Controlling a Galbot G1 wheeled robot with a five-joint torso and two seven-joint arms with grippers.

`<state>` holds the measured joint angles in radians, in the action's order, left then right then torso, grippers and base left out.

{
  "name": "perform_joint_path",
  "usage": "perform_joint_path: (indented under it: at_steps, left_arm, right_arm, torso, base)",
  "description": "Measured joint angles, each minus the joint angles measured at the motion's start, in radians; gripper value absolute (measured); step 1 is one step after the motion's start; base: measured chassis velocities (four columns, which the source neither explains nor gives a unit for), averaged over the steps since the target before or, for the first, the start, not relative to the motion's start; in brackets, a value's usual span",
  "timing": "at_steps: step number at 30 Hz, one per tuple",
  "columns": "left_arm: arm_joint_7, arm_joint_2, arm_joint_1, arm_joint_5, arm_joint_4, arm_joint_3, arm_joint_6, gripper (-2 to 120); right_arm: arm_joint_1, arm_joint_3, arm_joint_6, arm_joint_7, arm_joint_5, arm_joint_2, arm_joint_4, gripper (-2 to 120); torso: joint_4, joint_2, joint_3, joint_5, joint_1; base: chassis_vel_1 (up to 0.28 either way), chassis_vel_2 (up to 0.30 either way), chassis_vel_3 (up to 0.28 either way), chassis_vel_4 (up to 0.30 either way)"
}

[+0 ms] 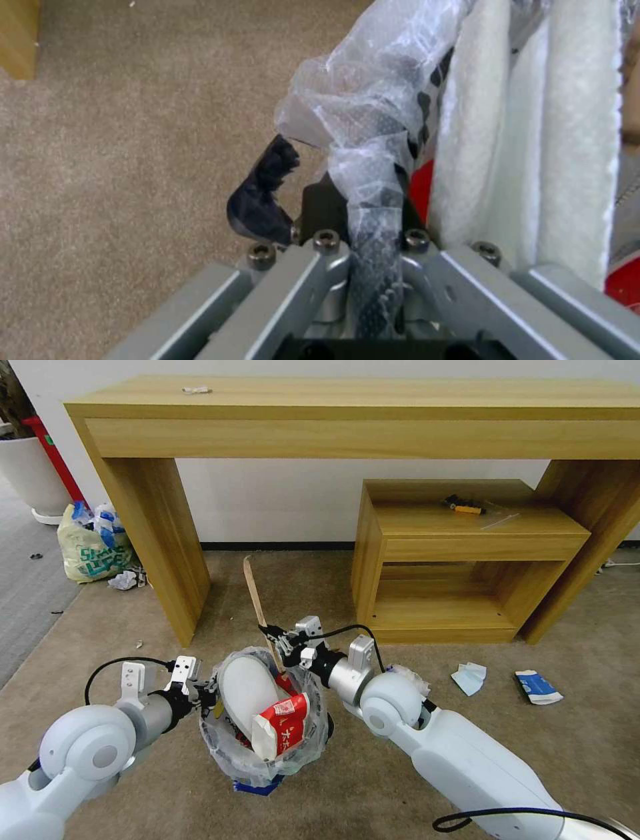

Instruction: Pick up the trash bin and place the garbage on the floor into it.

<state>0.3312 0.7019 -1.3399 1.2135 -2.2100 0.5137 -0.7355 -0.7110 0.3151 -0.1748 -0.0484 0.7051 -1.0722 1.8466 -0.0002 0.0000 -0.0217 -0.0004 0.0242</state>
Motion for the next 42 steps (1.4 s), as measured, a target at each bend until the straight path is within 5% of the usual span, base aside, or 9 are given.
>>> perform_joint_path:
  at_steps: [5,31,42]
  left_arm:
    - [0.001,0.002,-0.001,0.003,-0.004,0.002,0.000,0]
    - [0.002,0.010,-0.007,-0.015,0.052,0.015,0.000,0]
    - [0.003,0.032,-0.014,-0.033,0.054,0.007,0.000,0]
  right_arm:
    - [-0.025,0.011,0.009,-0.004,-0.038,0.006,-0.006,3]
    - [-0.203,-0.100,0.012,0.081,-0.057,0.108,0.166,97]
    - [-0.214,-0.101,0.007,0.086,-0.056,0.139,0.213,100]
  torso:
    - [0.0000,0.000,0.000,0.0000,0.000]
    - [0.0002,0.000,0.000,0.0000,0.000]
    - [0.0001,0.000,0.000,0.0000,0.000]
  base:
    - [0.000,0.000,0.000,0.000]
    - [0.000,0.000,0.000,0.000]
    - [0.000,0.000,0.000,0.000]
